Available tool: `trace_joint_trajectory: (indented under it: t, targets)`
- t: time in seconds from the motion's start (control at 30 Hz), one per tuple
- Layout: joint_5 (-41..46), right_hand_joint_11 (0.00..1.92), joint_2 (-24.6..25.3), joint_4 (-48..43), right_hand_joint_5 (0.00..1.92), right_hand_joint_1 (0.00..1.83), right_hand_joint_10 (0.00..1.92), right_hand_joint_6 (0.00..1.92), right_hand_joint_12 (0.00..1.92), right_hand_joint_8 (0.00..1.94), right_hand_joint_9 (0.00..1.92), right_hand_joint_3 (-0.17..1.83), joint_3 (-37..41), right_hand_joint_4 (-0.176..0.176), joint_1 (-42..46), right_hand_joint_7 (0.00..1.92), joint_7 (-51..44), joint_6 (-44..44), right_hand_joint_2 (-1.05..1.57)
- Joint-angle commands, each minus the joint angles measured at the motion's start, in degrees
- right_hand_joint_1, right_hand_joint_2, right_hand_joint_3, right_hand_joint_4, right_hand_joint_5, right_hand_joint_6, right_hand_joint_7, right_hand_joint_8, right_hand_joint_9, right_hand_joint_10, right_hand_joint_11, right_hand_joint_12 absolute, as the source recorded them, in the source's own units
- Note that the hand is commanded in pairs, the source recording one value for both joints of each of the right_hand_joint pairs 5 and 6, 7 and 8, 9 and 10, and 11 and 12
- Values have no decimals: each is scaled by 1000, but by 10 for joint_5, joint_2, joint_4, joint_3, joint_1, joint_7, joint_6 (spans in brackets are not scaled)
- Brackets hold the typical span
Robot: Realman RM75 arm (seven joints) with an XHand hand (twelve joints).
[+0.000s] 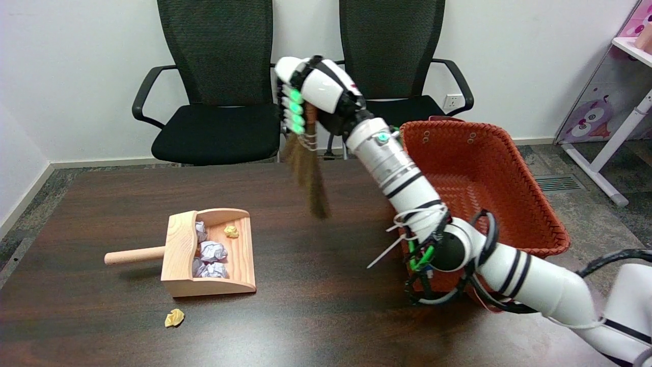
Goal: Sweep the paper ball into the dustpan.
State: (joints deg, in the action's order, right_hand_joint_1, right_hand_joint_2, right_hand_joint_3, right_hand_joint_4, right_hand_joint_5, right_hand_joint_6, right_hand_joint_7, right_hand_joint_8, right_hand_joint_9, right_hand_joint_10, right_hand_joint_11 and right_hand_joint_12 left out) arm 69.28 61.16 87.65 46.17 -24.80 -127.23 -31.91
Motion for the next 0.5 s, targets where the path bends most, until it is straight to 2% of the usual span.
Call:
trace_joint_trajectory:
  t: [0.03, 0.27, 0.5]
  targets:
    - [66, 1920, -82, -9, 1920, 807, 1920, 1920, 1920, 1920, 1920, 1637, 69, 26, 66, 1920, -136, -66, 1571]
    - [156, 1920, -81, -42, 1920, 786, 1920, 1920, 1920, 1920, 1920, 1743, 51, 24, 27, 1920, -134, -75, 1571]
    - [187, 1920, -79, -89, 1920, 770, 1920, 1920, 1920, 1920, 1920, 1810, 45, 22, -10, 1920, -134, -72, 1571]
